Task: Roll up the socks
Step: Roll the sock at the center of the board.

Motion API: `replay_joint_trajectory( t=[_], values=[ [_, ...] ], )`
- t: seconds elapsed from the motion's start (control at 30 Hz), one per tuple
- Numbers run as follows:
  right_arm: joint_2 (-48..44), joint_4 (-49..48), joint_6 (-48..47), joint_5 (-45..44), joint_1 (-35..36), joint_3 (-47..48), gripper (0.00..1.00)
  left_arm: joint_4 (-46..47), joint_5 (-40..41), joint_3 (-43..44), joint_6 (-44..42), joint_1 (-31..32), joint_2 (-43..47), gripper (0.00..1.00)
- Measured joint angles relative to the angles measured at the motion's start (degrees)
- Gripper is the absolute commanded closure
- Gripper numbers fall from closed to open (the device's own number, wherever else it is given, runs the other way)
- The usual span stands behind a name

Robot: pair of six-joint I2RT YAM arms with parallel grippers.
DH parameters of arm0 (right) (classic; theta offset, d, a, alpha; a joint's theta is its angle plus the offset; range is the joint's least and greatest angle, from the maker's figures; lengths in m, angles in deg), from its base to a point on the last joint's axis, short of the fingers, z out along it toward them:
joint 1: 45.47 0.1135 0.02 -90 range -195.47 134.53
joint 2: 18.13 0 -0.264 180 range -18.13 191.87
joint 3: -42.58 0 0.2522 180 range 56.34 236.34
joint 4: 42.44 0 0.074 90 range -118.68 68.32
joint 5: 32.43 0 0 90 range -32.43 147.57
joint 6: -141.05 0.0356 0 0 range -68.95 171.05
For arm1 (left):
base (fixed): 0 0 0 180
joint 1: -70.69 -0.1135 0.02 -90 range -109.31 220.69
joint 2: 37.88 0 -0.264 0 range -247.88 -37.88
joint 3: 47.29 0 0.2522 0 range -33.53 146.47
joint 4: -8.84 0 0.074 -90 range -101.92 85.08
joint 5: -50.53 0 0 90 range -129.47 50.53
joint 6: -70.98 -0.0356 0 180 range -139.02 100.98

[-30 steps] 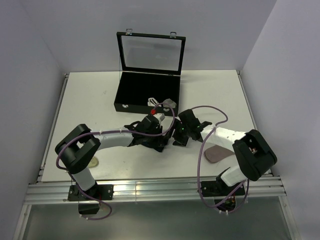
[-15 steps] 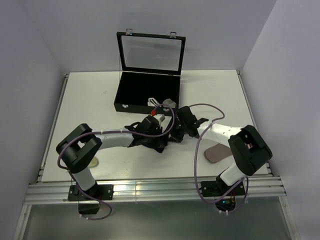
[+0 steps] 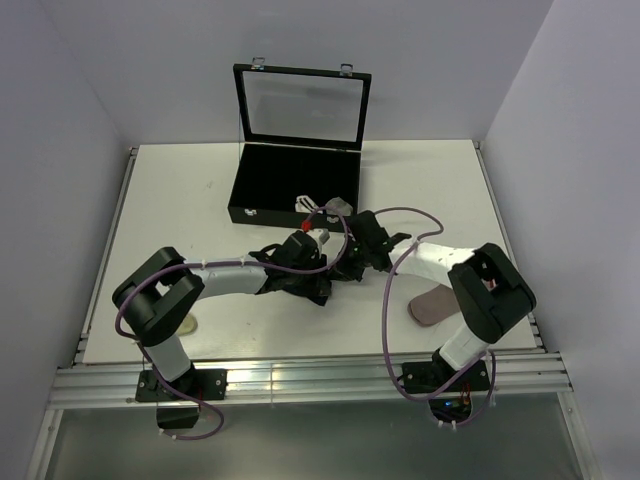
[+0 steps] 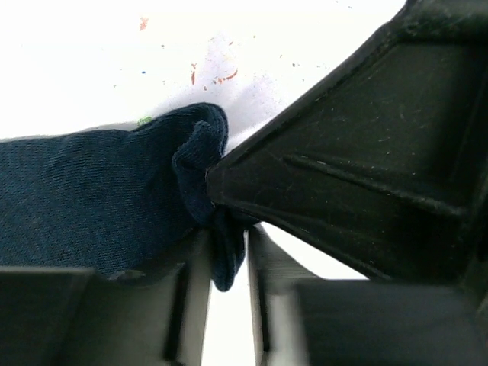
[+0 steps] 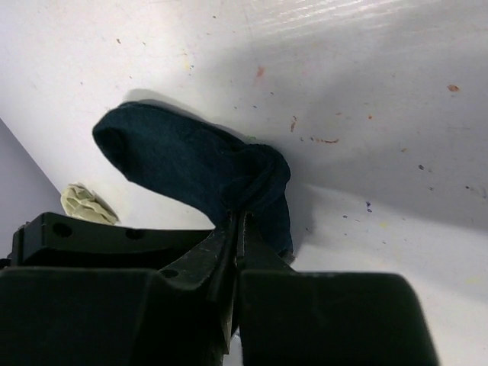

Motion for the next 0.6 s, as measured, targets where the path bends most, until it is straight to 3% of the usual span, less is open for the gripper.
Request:
replay_joint_trajectory(
  t=[0.3,0.6],
  values=[
    [2.14,2.56,-0.04,-0.07,0.0,2.4,1.0,-0.44,1.49,0.0,-0.15,-0.04,0.02,0.61],
    [3.28,6.67,-0.02,-0.28,0.0,5.7,1.0,-3.98,7.06,2.05,-0.63,2.14,-0.09,0.6]
  ],
)
